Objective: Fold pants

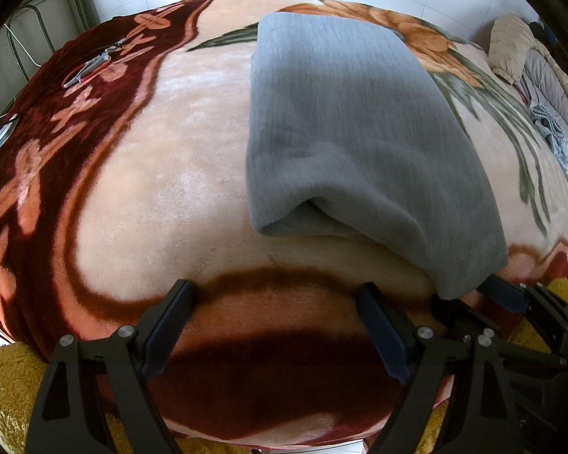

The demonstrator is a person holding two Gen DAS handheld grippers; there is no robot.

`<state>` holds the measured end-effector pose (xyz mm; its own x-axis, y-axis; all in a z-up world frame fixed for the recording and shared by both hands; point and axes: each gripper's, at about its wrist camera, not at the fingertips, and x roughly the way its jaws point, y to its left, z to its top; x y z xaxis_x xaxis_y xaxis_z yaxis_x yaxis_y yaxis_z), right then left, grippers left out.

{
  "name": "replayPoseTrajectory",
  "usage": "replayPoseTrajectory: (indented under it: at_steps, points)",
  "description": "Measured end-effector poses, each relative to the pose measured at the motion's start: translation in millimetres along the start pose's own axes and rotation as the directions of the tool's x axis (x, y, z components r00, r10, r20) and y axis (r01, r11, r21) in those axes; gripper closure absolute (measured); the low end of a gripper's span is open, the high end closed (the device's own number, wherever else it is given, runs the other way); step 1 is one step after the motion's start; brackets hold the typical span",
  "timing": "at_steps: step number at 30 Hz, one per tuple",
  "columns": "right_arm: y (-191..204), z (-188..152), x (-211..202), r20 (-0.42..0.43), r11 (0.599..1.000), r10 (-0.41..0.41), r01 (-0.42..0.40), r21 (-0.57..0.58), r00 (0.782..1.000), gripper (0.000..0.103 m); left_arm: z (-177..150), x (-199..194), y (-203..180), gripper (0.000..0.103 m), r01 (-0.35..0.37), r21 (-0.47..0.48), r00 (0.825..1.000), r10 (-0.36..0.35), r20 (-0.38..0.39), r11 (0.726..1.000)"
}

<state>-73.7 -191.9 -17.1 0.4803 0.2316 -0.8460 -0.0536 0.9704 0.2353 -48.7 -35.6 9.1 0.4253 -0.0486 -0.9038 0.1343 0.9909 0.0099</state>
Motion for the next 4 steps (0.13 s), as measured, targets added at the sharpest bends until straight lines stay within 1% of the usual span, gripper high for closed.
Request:
replayPoseTrajectory:
  at_steps: [4]
  points:
    - [-0.3,-0.1,0.2,-0.002,1.000,-0.001,0.001,-0.001,1.000,0.045,-0.1,-0.1,-0.2,0.013,0.001,0.000,1.000,-0.001,0.001,1.000]
